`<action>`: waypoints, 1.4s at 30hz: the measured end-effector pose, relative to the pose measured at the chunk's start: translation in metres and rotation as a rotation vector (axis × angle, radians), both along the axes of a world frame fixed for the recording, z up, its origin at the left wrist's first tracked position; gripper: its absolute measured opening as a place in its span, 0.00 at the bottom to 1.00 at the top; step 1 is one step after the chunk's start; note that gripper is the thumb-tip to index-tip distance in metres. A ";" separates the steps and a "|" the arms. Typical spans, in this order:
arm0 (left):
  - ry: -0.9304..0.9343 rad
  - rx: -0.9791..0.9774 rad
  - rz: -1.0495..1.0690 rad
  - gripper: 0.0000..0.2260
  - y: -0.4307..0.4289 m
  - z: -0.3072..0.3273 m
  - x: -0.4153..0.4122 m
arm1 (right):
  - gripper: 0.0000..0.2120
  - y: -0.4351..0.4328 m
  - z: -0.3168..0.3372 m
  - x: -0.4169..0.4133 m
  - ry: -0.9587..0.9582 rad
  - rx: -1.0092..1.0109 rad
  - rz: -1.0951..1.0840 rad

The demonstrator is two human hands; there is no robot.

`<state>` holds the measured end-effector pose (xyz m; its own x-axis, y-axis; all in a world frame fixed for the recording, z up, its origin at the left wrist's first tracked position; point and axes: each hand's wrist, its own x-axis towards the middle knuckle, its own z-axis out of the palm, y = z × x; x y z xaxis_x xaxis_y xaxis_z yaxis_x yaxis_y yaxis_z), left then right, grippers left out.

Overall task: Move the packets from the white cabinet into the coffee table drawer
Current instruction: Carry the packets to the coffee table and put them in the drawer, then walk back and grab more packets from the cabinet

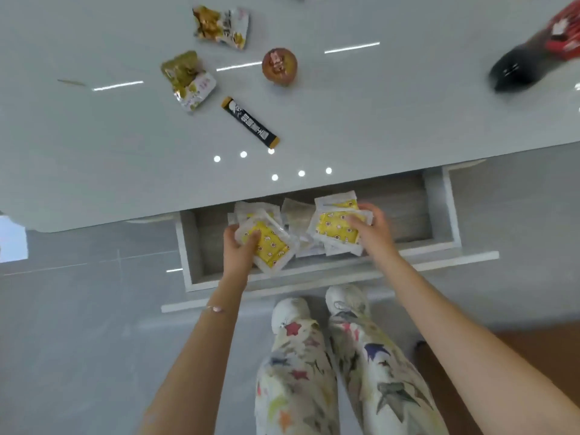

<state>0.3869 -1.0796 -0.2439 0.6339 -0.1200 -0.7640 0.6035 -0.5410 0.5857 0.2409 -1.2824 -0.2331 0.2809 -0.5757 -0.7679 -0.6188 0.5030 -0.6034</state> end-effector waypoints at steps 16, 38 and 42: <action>-0.249 0.197 -0.284 0.18 -0.005 0.024 -0.008 | 0.23 0.004 0.006 0.010 0.092 -0.253 0.448; -1.136 0.728 -0.504 0.24 0.128 0.553 -0.044 | 0.29 0.103 0.556 0.099 -0.311 -1.285 1.591; -1.115 0.821 -0.335 0.25 0.198 0.575 -0.064 | 0.28 0.174 0.583 0.116 -0.522 -1.345 1.682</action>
